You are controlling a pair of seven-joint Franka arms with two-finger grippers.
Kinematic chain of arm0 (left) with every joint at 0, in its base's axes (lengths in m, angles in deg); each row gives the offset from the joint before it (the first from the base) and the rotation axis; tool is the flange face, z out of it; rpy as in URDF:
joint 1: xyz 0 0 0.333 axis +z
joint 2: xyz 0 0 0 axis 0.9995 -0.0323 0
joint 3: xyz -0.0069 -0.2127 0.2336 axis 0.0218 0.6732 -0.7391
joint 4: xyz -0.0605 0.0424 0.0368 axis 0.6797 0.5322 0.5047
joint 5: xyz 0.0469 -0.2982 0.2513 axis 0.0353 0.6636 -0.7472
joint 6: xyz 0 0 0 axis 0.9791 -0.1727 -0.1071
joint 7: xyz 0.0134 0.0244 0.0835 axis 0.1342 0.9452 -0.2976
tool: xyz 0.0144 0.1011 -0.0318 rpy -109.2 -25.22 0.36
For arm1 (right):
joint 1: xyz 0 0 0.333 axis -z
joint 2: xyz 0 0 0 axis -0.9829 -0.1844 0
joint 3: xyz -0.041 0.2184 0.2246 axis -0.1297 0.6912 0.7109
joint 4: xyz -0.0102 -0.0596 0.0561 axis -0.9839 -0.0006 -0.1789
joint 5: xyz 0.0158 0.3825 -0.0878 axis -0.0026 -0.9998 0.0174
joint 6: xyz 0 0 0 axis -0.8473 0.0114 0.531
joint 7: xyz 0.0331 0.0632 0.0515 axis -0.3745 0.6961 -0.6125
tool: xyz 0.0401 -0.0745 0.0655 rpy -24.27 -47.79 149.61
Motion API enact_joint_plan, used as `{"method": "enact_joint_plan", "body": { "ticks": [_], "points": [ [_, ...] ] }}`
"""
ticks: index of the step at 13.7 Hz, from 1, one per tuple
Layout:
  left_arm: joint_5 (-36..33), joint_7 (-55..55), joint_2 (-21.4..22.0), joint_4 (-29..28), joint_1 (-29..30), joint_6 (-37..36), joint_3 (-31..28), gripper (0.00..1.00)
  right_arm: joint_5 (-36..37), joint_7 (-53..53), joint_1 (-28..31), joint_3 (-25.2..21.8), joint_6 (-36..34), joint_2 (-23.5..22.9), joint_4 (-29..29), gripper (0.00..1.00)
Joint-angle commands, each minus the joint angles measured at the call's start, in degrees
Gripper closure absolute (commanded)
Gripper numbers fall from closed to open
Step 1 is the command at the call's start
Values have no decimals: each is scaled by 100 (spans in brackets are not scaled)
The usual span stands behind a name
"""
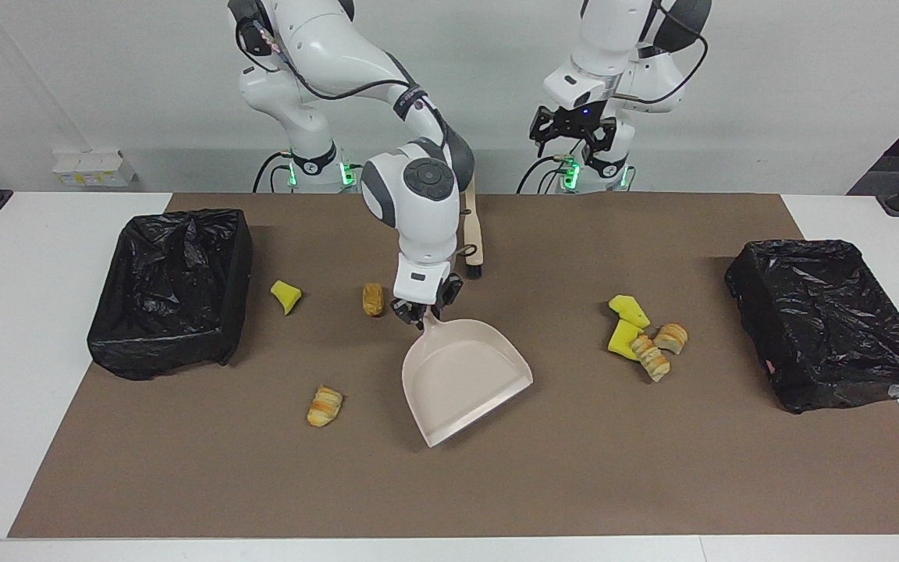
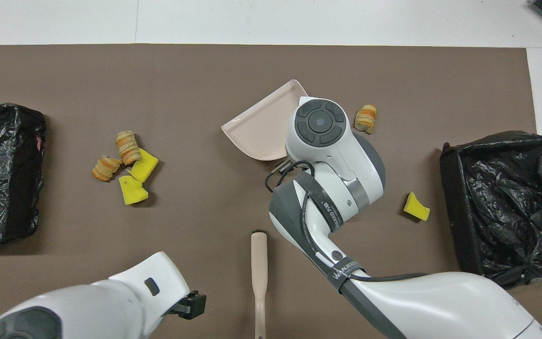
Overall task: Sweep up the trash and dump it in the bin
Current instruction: 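Set the dustpan beside the trash while the left gripper reaches the brush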
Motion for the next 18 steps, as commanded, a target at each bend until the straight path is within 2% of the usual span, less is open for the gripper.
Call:
{"method": "enact_joint_plan", "body": {
  "ticks": [1,5,7,9,12,18],
  "points": [
    [76,-784,-342,-281,-752,737,-103,0,118,1389,157,69,43,146,-177,100],
    [76,-1885,-1659,-316,-1711,2020,-94,0,136,3771,332,60,96,129,-194,100],
    [76,-1965,-1995,-403,-1967,2286,-94,0,162,4302,342,51,9,128,-194,100],
    [76,-1974,-2049,-596,-2099,2348,-94,0,477,4391,289,69,-167,146,-220,100],
    [76,-2544,-2067,-676,-2380,2331,-94,0,812,4409,157,69,-229,129,-316,100],
    [76,-2932,-1979,-782,-2776,2216,-85,0,848,4778,0,86,-229,120,-361,100]
  ]
}}
